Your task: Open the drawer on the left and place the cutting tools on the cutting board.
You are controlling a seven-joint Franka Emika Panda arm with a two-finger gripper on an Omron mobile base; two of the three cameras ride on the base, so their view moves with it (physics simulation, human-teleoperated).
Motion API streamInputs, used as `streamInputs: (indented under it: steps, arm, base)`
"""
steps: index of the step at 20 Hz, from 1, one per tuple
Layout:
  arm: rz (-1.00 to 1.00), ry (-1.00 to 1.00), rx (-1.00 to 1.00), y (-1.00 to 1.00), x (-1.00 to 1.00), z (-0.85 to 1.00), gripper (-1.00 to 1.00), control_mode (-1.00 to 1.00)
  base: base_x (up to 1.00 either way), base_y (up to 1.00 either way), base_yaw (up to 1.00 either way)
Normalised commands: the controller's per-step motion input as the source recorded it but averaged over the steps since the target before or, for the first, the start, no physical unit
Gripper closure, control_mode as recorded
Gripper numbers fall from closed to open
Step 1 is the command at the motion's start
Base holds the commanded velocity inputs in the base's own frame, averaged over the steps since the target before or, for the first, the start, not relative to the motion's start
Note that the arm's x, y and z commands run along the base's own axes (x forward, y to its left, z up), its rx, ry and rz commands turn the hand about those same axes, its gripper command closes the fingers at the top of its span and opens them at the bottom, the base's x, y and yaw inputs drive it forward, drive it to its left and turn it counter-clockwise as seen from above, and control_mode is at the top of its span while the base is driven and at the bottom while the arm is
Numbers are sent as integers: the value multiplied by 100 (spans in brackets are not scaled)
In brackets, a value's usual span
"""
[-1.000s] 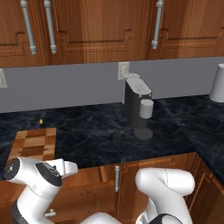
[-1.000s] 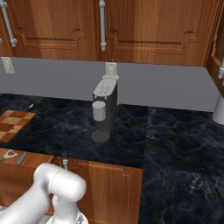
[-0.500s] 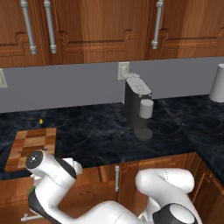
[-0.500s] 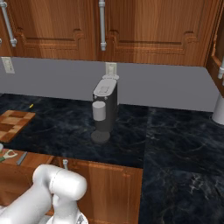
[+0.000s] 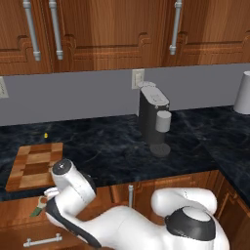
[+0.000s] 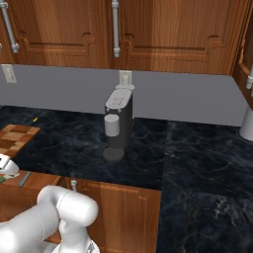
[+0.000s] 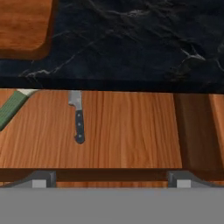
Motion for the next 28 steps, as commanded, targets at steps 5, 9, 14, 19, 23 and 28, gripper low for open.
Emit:
streamInputs:
  steps: [5, 9, 14, 19, 23, 28]
  arm:
    - [7, 10, 10, 2, 9, -38, -100, -100]
    - [7, 7, 9, 6, 5, -29, -100, -100]
    - [7, 3, 8, 9, 1, -24, -100, -100]
    - [8, 0, 7, 10, 0, -17, -100, -100]
    - [8, 0, 7, 12, 0, -12, -100, -100]
    - [7, 0, 6, 15, -12, -2, -100, -100]
  base:
    - [0, 0, 0]
    - [0, 0, 0]
    - [0, 0, 0]
    - [0, 0, 0]
    - [0, 0, 0]
    - [0, 0, 0]
